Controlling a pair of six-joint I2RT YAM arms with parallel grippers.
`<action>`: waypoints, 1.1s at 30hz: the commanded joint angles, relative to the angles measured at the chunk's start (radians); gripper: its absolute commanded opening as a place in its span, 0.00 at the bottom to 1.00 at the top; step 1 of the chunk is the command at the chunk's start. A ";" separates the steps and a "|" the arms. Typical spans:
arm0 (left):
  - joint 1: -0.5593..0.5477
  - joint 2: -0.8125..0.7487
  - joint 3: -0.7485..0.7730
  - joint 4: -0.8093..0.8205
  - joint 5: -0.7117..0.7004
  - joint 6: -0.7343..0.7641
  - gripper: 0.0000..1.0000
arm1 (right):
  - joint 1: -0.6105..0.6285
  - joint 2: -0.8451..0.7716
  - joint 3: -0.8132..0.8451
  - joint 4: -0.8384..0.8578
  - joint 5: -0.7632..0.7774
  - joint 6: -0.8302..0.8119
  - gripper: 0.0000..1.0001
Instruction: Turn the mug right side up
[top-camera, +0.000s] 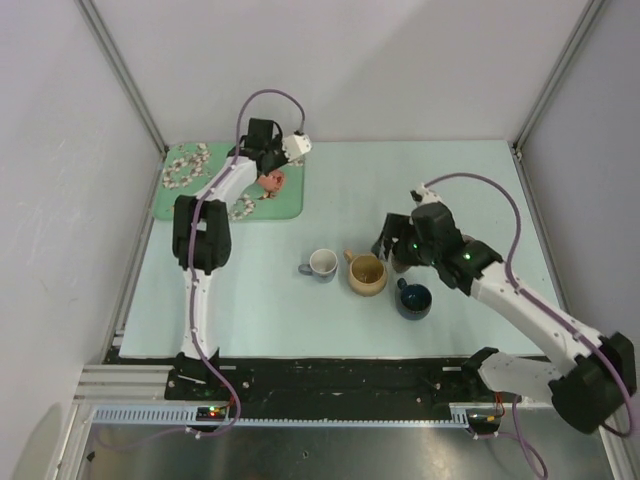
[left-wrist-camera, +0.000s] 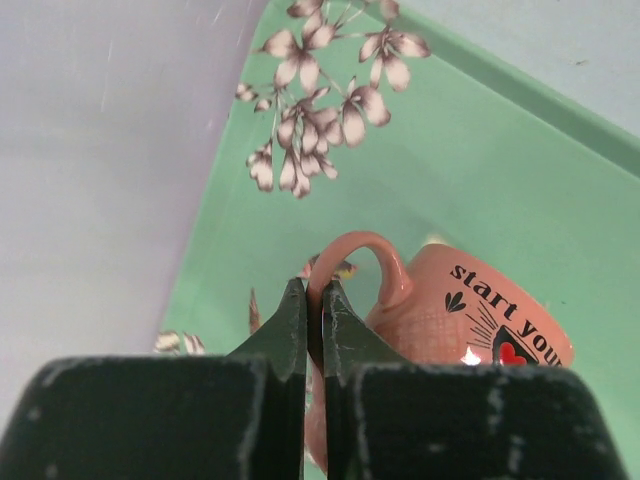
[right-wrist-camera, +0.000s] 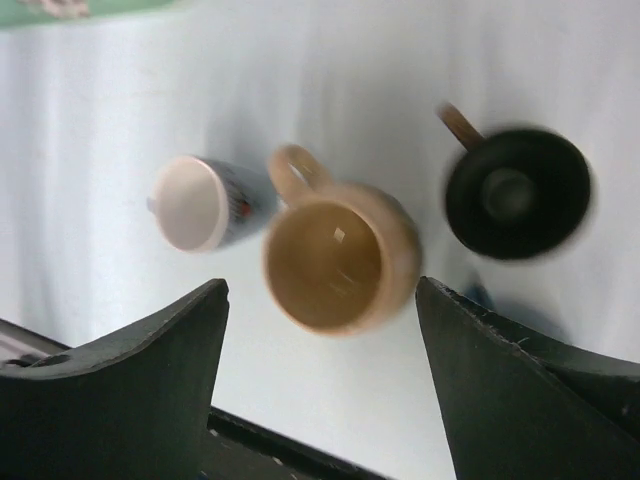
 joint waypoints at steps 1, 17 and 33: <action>0.034 -0.160 -0.034 0.035 0.012 -0.255 0.00 | 0.000 0.150 0.113 0.283 -0.134 0.008 0.82; 0.059 -0.437 -0.218 -0.016 0.336 -0.757 0.00 | -0.011 0.817 0.634 0.779 -0.533 0.295 0.99; 0.042 -0.467 -0.167 -0.090 0.539 -0.895 0.00 | -0.031 1.013 0.877 0.742 -0.563 0.273 0.72</action>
